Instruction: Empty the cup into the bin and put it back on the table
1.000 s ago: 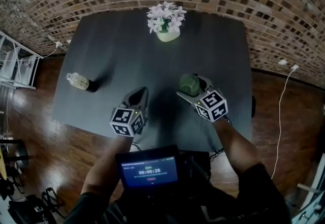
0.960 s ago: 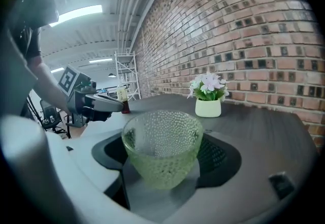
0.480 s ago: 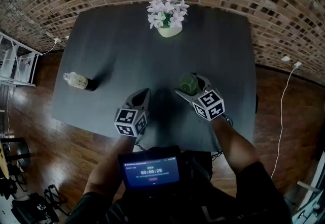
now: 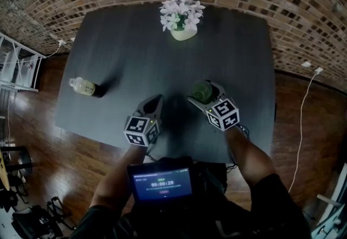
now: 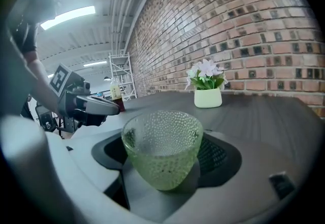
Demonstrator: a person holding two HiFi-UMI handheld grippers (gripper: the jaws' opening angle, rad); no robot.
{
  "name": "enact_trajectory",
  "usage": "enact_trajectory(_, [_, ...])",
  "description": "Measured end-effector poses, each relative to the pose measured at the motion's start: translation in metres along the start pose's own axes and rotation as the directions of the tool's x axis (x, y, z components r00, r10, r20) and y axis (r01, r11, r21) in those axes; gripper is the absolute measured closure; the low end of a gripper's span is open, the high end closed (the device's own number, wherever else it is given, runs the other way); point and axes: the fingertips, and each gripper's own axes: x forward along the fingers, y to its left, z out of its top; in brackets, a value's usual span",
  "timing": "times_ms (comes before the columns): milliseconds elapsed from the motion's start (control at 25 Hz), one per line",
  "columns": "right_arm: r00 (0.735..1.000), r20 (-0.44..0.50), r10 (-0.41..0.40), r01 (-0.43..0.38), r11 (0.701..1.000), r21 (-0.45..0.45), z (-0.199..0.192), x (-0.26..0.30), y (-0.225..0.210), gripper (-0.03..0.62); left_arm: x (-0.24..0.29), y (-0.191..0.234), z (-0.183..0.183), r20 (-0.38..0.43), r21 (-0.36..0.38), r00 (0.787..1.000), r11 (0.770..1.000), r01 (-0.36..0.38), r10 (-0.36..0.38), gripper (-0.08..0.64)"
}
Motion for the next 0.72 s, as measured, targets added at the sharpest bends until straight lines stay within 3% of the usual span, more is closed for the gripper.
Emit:
enact_trajectory(400, [1.000,-0.003,-0.014,0.014,1.000,-0.017,0.001,0.002,0.002,0.189,0.000,-0.002,0.009,0.014,0.011,1.000,1.000,0.017,-0.017,0.557])
enact_trajectory(520, [1.000,0.004,0.008,-0.008,1.000,-0.004,0.005,0.000,0.005,0.120,-0.004,-0.004,0.013,0.029,-0.001,0.999,1.000,0.027,-0.027,0.557])
enact_trajectory(720, [0.999,0.037,0.012,-0.013,1.000,0.010,0.018,-0.013,0.006,0.120,-0.011,-0.010,0.023,0.052,0.002,0.997,0.999,0.054,-0.054,0.557])
